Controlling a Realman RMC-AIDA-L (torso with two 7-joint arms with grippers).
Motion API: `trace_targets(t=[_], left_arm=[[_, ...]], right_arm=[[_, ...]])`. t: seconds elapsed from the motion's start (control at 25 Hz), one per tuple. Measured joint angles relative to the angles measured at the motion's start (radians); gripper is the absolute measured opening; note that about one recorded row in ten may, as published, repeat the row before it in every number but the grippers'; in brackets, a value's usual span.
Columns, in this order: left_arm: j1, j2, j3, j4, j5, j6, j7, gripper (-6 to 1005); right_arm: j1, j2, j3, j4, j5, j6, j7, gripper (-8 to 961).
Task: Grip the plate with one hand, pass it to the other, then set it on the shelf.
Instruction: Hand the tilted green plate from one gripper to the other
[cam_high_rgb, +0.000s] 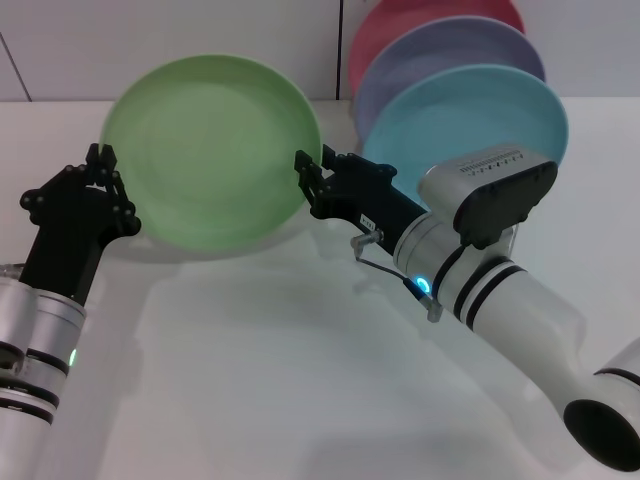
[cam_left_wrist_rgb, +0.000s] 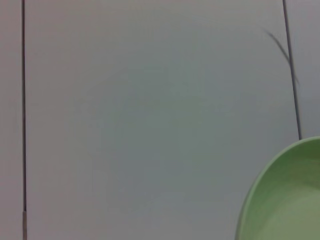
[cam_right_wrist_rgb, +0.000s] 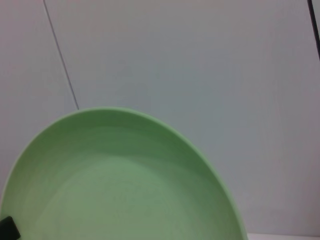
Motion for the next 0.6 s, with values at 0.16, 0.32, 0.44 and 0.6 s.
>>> trace_targets(t=[0.16,0.32,0.44,0.6], left_arm=[[-0.001,0.000,0.001,-0.001,0.000,0.000,0.000,34],[-0.001,0.000,0.001,-0.002,0.000,-0.001,0.000,34],[-0.002,0.000,0.001,-0.002,0.000,-0.001,0.000,34],[-0.002,0.000,0.001,-0.002,0.000,-0.001,0.000,34]], right_arm=[[-0.005,0.000,0.000,0.000,0.000,0.000,0.000,259],[-0.006,0.000,0.000,0.000,0.000,0.000,-0.001,245],[-0.007,0.000,0.000,-0.001,-0.001,0.000,-0.001,224],[-0.007,0.000,0.000,-0.002,-0.001,0.006,-0.001,198]])
